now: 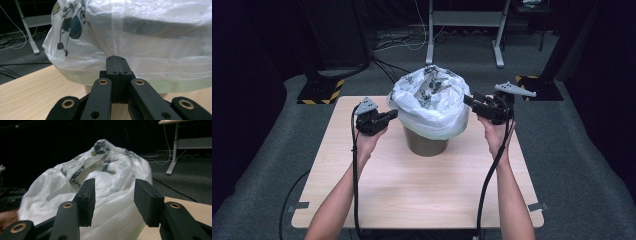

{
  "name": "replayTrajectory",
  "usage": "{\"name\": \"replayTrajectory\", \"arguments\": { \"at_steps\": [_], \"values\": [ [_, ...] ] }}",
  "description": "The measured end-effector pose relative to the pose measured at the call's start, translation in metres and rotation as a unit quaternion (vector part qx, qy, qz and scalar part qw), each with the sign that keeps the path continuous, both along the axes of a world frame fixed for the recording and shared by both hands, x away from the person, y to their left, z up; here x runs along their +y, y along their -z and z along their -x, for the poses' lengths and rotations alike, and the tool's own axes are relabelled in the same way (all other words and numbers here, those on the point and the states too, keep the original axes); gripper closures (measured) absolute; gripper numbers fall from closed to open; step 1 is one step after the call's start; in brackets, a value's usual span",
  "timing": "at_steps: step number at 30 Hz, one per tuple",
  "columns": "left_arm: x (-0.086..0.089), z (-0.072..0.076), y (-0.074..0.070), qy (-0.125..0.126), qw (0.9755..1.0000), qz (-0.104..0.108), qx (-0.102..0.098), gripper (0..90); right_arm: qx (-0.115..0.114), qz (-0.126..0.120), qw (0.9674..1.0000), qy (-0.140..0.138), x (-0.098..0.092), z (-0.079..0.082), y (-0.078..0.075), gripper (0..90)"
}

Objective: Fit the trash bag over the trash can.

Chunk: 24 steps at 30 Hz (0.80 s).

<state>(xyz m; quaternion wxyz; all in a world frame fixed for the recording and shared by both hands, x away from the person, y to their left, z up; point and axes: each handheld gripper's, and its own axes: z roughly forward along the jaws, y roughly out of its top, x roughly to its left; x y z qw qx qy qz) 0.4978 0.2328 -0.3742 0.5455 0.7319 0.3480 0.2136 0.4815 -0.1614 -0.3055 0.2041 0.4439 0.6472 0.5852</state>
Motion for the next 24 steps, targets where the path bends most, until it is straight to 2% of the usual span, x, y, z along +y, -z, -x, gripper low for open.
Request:
{"name": "replayTrajectory", "arguments": {
  "at_steps": [3, 6, 8, 12, 15, 20, 22, 24],
  "values": [
    [0.003, -0.008, 0.004, -0.007, 0.9999, -0.002, 0.008, 90.0, 0.017, -0.008, 0.9997, 0.018, -0.005, -0.014, 0.001, 46.3],
    [0.006, -0.015, 0.006, -0.014, 0.9998, -0.004, 0.014, 90.0, 0.042, -0.020, 0.9988, 0.015, -0.007, -0.028, 0.005, 44.4],
    [0.008, -0.020, 0.007, -0.019, 0.9996, -0.004, 0.019, 90.0, 0.054, -0.018, 0.9983, 0.010, -0.005, -0.033, 0.008, 43.4],
    [0.009, -0.028, 0.009, -0.026, 0.9993, -0.012, 0.024, 90.0, 0.061, -0.011, 0.9980, 0.010, 0.001, -0.039, 0.011, 43.0],
    [0.009, -0.034, 0.012, -0.027, 0.9989, -0.019, 0.034, 90.0, 0.064, -0.008, 0.9979, 0.008, 0.004, -0.041, 0.012, 41.9],
    [0.008, -0.042, 0.017, -0.026, 0.9983, -0.019, 0.048, 90.0, 0.067, -0.005, 0.9978, 0.004, 0.007, -0.041, 0.012, 40.2],
    [0.007, -0.045, 0.020, -0.028, 0.9976, -0.029, 0.055, 90.0, 0.067, -0.002, 0.9977, -0.001, 0.009, -0.041, 0.012, 40.3],
    [0.007, -0.049, 0.025, -0.027, 0.9971, -0.027, 0.066, 90.0, 0.066, 0.000, 0.9978, -0.004, 0.010, -0.041, 0.011, 40.7]
  ]
}}
